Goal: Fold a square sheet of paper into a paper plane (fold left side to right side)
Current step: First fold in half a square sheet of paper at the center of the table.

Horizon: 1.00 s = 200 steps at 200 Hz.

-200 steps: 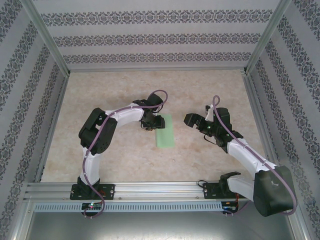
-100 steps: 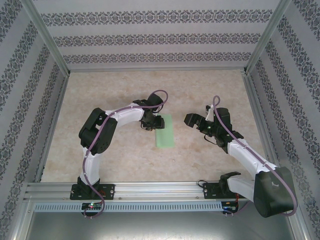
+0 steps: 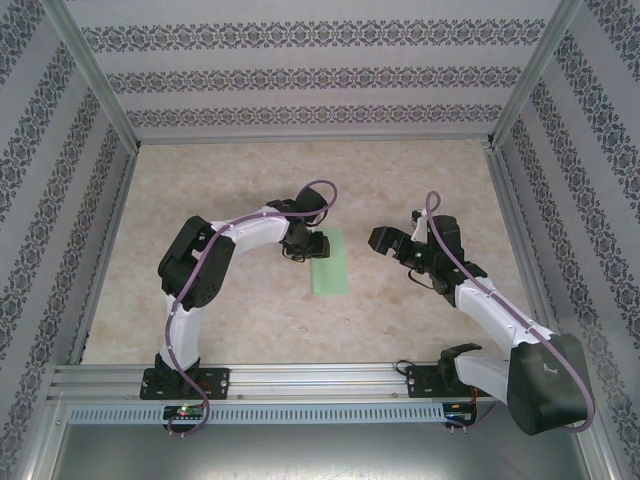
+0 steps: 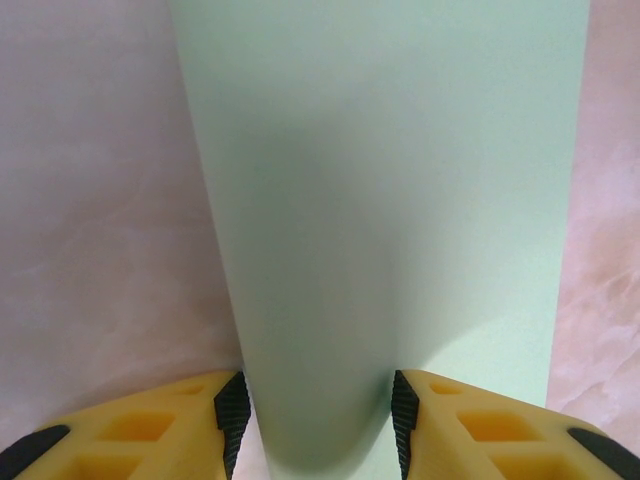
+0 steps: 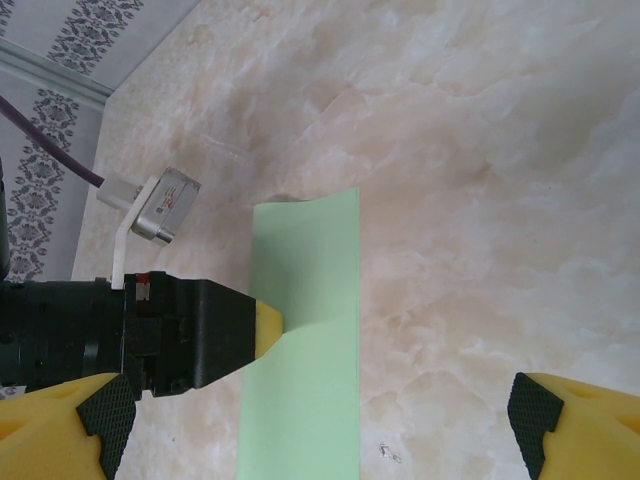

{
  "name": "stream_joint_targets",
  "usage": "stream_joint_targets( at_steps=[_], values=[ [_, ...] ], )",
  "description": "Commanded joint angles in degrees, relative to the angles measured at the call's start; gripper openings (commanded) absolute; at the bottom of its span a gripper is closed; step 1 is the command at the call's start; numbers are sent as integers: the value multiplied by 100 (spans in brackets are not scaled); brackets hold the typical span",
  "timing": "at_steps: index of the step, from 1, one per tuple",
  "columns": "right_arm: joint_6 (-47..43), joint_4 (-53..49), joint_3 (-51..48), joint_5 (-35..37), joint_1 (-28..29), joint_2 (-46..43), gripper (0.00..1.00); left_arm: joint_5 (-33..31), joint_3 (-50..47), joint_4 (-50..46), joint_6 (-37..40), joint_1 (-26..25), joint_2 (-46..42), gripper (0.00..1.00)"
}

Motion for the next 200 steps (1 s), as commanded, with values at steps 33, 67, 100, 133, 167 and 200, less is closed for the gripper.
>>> stream_joint_targets(
  at_steps=[33, 67, 100, 133, 167, 200],
  values=[
    [-88, -51, -58, 52, -76, -25, 98, -145, -12, -130, 90, -134, 476, 48],
    [-79, -60, -67, 45, -76, -39, 98, -168, 8, -147, 107, -135, 498, 48],
    [-72, -69, -67, 48, -76, -42, 98, -242, 35, -197, 129, -129, 507, 49],
    [-60, -113, -58, 25, -76, -78, 98, -385, 35, -249, 169, -130, 457, 48],
    [-83, -276, -47, 40, -81, -257, 98, -466, 43, -298, 204, -134, 397, 48],
    [-92, -403, -67, 103, -77, -428, 98, -542, 5, -308, 222, -129, 327, 47]
  ],
)
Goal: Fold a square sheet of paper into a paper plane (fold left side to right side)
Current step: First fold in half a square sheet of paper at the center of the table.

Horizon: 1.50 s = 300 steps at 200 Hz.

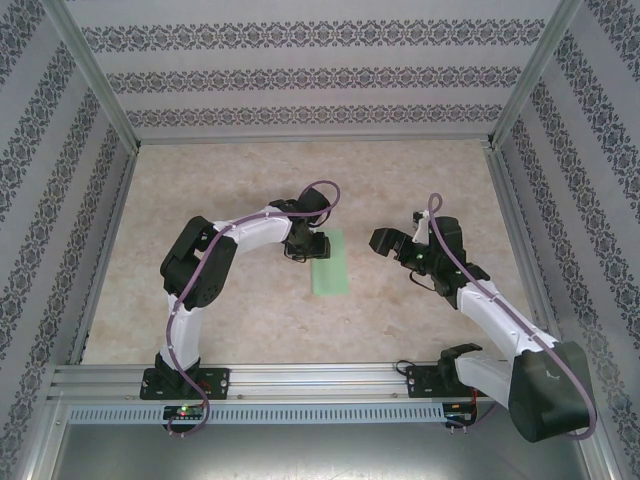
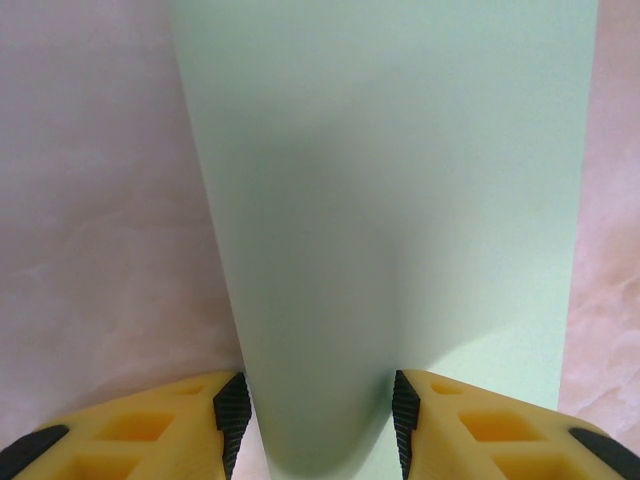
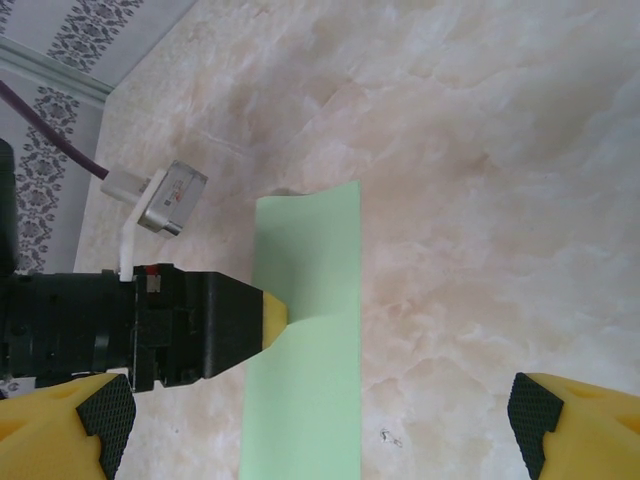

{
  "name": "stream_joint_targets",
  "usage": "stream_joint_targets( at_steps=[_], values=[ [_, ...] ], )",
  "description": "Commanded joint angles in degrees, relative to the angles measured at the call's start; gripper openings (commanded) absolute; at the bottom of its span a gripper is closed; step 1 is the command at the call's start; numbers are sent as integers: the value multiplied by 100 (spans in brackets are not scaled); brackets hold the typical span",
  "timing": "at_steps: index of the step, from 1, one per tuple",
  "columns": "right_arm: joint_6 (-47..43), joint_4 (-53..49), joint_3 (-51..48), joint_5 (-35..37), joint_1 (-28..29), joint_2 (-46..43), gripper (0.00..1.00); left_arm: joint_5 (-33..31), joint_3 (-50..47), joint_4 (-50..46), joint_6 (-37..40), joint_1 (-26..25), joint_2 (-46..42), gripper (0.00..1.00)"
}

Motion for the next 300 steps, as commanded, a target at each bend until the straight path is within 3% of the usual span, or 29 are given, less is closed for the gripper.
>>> stream_joint_targets(
  at_steps=[1, 179, 237, 272, 300],
  values=[
    [-90, -132, -67, 102, -77, -166, 98, -343, -120, -148, 174, -57, 264, 47],
    [-40, -132, -58, -42, -67, -145, 98, -287, -63, -151, 209, -58, 314, 47],
    [34, -66, 45, -224, 55, 228, 97, -291, -64, -160, 222, -60, 316, 47],
    [186, 277, 158, -463, 327, 734, 81, -293, -74, -161, 211, -64, 312, 48],
    [265, 446, 369, -572, 605, 1296, 54, -292, -82, -152, 202, -60, 299, 48]
  ],
)
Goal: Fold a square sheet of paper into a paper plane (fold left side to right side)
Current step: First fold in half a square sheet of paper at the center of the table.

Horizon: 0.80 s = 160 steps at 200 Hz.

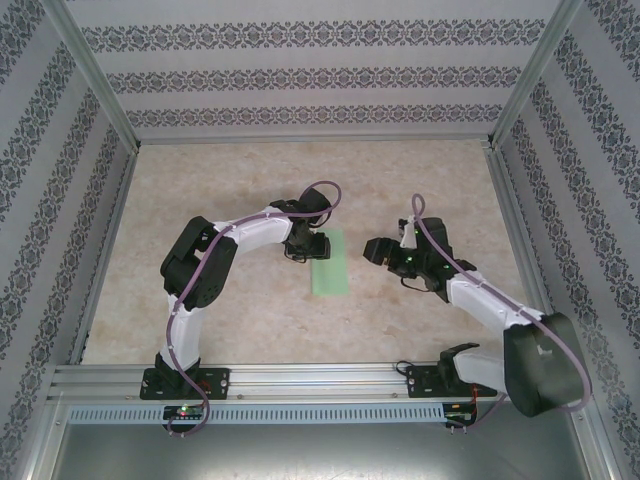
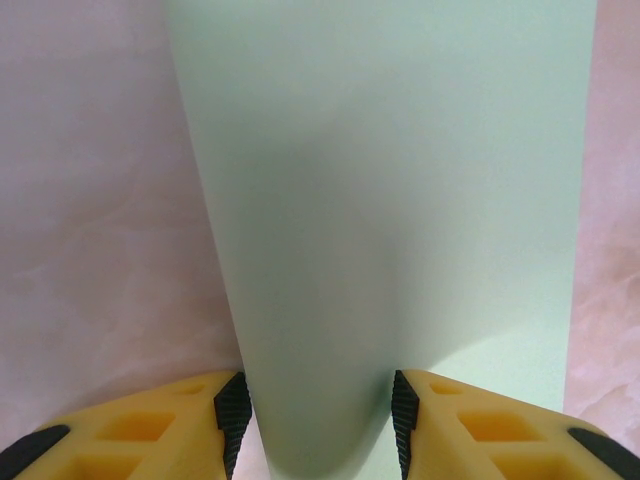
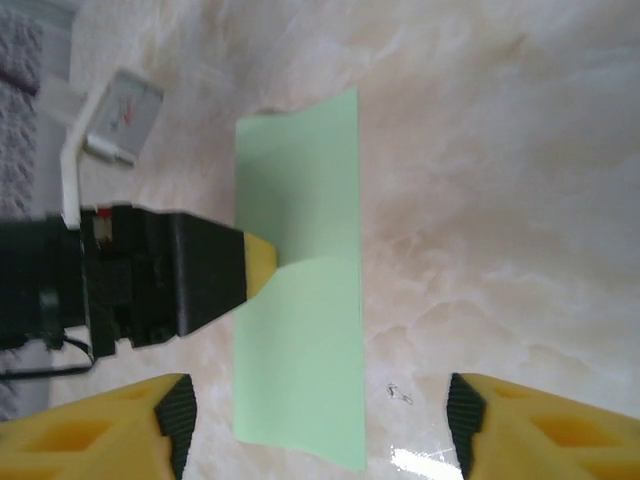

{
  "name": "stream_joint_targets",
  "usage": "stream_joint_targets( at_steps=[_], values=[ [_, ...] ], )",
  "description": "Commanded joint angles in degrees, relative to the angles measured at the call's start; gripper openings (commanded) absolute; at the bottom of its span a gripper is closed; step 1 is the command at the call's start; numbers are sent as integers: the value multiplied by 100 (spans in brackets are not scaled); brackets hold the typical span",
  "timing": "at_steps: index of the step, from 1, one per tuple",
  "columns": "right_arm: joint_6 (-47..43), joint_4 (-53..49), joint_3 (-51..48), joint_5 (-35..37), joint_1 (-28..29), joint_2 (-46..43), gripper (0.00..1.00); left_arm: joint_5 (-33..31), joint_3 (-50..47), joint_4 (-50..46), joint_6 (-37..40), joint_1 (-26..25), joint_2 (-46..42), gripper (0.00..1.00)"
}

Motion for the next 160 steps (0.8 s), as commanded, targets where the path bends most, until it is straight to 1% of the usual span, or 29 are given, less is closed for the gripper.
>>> stream_joint_targets(
  at_steps=[1, 6, 19, 44, 160],
  values=[
    [118, 364, 281, -226, 201, 374, 53, -236, -82, -141, 116, -33, 303, 47],
    [153, 408, 308, -252, 226, 457, 51, -236, -83, -141, 110, -32, 295, 48],
    [219, 536, 339, -273, 275, 629, 50, -236, -74, -137, 97, -32, 296, 47],
    [254, 563, 383, -249, 345, 801, 49, -228, -78, -114, 38, -35, 303, 48],
    [267, 477, 351, -157, 375, 678, 49, -73, -61, 32, -279, -34, 408, 49]
  ],
)
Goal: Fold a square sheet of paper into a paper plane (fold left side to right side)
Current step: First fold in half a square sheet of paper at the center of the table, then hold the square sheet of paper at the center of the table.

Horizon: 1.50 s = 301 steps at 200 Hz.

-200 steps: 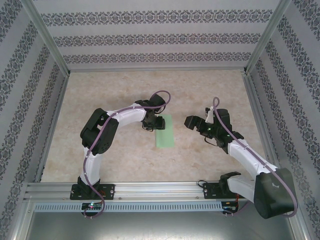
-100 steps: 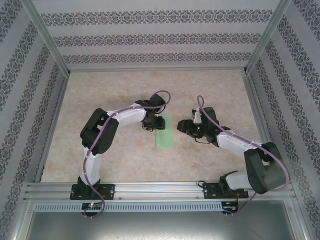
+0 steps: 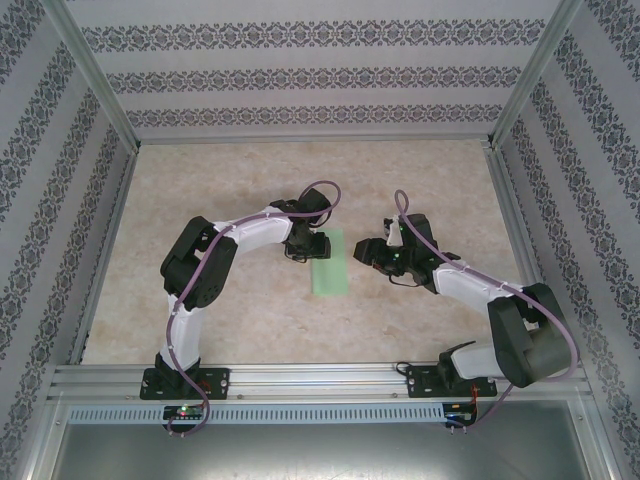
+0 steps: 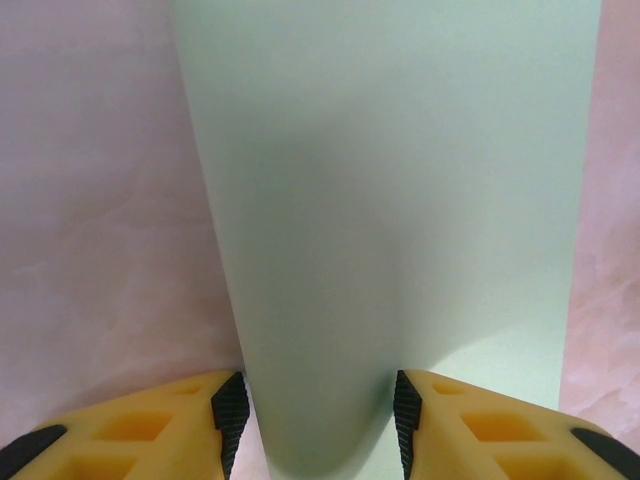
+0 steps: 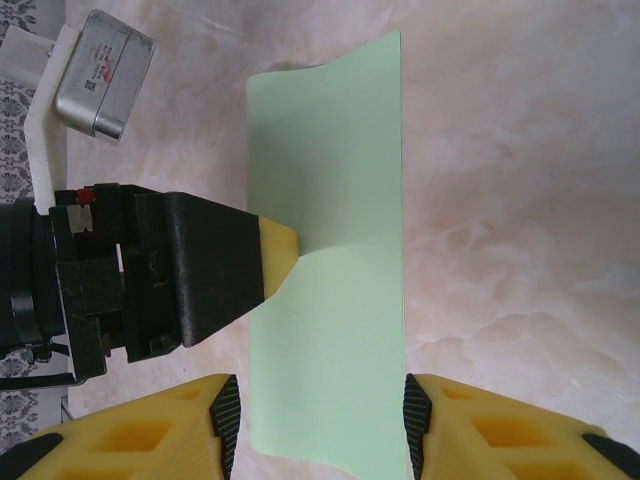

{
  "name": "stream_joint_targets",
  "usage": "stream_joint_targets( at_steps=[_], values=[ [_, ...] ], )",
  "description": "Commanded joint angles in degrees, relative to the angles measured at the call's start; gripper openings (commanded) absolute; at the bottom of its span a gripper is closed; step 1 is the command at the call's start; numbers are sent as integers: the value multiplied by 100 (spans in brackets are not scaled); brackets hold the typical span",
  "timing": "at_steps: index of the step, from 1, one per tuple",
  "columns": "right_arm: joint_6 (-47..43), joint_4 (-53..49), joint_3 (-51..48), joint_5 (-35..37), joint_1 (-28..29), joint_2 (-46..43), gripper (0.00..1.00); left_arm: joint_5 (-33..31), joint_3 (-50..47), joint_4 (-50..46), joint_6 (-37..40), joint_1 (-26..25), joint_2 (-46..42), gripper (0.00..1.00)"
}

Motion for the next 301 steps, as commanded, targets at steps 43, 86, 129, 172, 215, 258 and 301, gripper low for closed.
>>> stream_joint_targets(
  at_steps=[43, 86, 129, 172, 215, 258, 301],
  values=[
    [-13, 49, 106, -4, 70, -114, 49, -114, -61, 14, -174, -31, 406, 49],
    [-23, 99, 145, -42, 101, 40, 47, -119, -72, -14, -139, -31, 406, 49],
    [-23, 220, 434, -107, 305, 616, 30, -119, -87, -10, -130, -33, 406, 49],
    [13, 232, 865, -47, 465, 1363, 18, -137, -102, -32, -121, -31, 388, 49],
    [-96, -23, 1207, 88, 592, 1974, 16, -148, -107, -49, -118, -33, 371, 49],
    [-224, -344, 1308, 369, 673, 2356, 16, -146, -105, -49, -117, -32, 371, 49],
    [-246, -424, 1175, 446, 691, 2604, 15, -115, -115, -28, -102, -34, 291, 49]
  ],
)
